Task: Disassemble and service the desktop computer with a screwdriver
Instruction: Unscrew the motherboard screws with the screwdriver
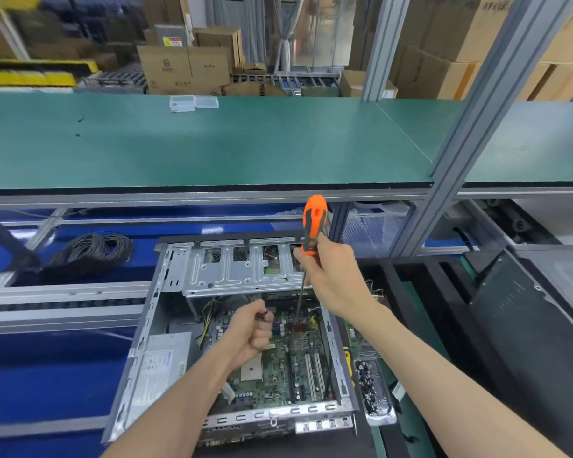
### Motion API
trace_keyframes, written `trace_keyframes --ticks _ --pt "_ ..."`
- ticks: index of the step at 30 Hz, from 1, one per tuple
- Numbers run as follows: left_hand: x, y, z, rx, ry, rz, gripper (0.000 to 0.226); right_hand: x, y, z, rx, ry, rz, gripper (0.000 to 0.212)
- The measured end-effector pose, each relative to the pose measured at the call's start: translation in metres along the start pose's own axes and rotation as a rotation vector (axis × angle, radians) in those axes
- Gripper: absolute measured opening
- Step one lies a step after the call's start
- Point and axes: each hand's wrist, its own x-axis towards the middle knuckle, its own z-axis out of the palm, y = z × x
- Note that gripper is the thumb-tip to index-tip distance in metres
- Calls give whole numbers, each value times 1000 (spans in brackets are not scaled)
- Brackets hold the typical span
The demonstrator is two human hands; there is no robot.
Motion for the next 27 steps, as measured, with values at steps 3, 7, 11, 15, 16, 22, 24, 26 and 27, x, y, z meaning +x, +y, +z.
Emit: trace_keyframes --ticks 3,7,11,15,16,22,24,26,27 --pt "-18 8 -3 -279 -135 31 20 -3 -1 8 17 9 30 25" --pt "-32 14 -1 -524 -286 60 29 -2 -3 10 1 15 35 25" --pt "-40 16 6 -762 -330 34 29 0 -7 8 -3 28 33 25" --pt "-46 16 15 -785 -238 104 44 -2 -10 2 17 48 10 23" --pt "-47 15 16 -797 -243 112 50 -2 -11 0 21 59 2 23" --pt "-56 12 20 -781 -445 124 51 -3 -22 -23 64 142 -20 21" --pt "-55 15 30 -735 -288 146 35 -3 -28 -37 110 174 -29 21" --pt "-53 17 42 -671 -131 175 28 -3 -34 -51 163 213 -45 22" --pt "-53 17 49 -637 -89 184 25 -3 -37 -59 185 231 -56 22"
